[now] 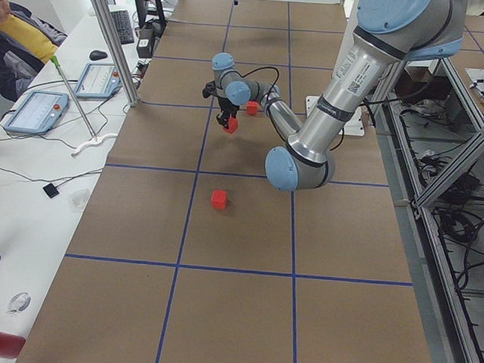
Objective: Form red blocks into L shape at center
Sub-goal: 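Grasp the red cube with the left gripper and carry it toward the centre cube, then lower the red cube beside the centre cube, farther from the robot, and adjust it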
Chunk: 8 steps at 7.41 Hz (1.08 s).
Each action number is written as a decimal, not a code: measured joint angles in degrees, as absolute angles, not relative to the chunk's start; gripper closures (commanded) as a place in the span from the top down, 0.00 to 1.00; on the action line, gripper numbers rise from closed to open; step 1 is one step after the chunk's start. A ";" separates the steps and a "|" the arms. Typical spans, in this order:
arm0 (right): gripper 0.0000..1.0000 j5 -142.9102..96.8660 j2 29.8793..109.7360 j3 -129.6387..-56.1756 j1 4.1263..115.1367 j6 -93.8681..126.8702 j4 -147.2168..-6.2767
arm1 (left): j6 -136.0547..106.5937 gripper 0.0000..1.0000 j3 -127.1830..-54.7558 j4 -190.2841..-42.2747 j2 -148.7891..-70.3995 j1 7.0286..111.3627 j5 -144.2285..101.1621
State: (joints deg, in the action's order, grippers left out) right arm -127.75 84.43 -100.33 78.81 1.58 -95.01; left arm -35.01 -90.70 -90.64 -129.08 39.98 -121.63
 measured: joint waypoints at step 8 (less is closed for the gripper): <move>0.99 -128.06 85.51 -100.15 79.81 2.01 -95.01 | -65.22 0.00 -70.91 -96.82 -146.62 32.34 -115.73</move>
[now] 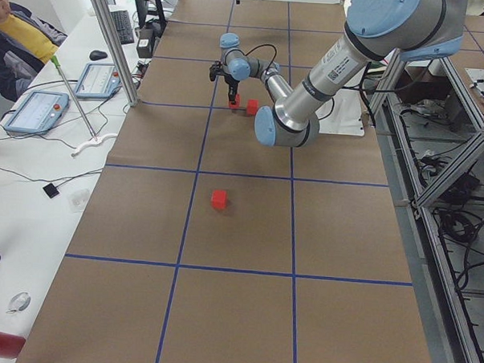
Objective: Form red blocks into L shape at center
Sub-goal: 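Lower the red cube beside the centre cube, farther from the robot, and adjust it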
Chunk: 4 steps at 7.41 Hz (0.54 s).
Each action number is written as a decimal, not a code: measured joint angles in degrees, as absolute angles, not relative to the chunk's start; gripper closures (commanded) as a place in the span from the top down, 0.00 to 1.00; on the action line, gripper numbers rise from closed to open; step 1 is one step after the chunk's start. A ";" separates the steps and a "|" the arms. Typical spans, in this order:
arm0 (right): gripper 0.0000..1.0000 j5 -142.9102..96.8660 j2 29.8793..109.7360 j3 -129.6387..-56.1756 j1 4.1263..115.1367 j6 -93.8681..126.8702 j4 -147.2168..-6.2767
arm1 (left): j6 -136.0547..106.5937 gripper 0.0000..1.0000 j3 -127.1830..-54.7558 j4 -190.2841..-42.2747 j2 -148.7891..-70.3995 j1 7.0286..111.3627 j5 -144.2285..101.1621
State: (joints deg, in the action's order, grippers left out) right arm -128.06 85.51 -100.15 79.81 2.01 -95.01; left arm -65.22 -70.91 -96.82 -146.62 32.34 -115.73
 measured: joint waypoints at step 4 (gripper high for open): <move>0.99 -128.06 85.44 -100.26 79.81 2.04 -95.01 | -67.88 0.00 -71.37 -93.09 -146.78 31.84 -114.13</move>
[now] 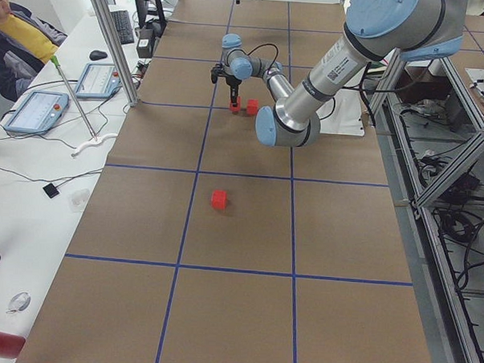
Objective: Form red blocks into L shape at center
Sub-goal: 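Lower the red cube beside the centre cube, farther from the robot, and adjust it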
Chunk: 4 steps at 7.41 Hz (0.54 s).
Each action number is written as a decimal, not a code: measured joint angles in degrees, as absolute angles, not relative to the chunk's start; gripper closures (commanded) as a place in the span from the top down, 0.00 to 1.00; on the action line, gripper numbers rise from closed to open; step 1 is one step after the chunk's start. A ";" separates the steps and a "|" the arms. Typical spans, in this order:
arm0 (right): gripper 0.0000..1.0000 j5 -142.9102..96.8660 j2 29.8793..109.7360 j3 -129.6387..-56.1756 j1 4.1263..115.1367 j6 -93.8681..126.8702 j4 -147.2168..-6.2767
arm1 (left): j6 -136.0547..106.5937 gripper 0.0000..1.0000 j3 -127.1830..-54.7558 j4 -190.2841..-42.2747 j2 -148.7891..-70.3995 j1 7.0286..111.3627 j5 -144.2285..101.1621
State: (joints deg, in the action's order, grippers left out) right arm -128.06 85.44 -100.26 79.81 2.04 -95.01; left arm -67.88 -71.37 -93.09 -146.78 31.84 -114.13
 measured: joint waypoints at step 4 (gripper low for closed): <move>0.99 -128.06 85.43 -100.28 79.81 2.11 -95.01 | -67.86 0.00 -71.59 -92.22 -146.82 31.39 -114.05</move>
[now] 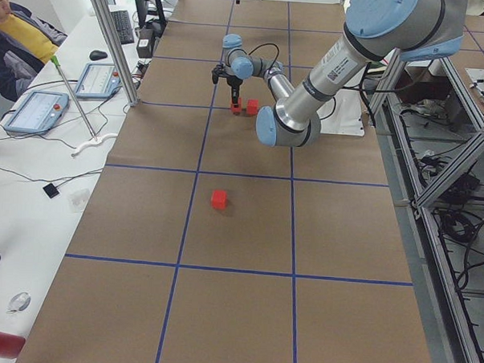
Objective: Form red blocks into L shape at center
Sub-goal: 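Lower the red cube beside the centre cube, farther from the robot, and adjust it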
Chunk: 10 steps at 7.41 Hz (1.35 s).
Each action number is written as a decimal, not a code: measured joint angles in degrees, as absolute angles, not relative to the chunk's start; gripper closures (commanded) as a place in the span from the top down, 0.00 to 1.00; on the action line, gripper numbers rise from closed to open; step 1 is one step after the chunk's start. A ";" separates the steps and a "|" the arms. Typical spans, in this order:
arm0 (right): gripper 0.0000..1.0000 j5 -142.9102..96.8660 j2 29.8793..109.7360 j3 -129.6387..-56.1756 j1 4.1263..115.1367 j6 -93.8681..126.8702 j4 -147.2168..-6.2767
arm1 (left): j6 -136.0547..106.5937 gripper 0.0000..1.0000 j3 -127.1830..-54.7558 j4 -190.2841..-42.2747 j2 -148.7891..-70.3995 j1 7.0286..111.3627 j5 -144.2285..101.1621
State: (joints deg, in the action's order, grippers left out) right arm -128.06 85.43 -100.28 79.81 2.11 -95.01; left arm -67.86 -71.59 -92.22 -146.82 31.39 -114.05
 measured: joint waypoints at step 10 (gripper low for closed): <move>0.99 -128.06 85.36 -100.21 79.81 2.11 -95.01 | -67.35 0.06 -72.75 -92.20 -146.32 30.95 -114.17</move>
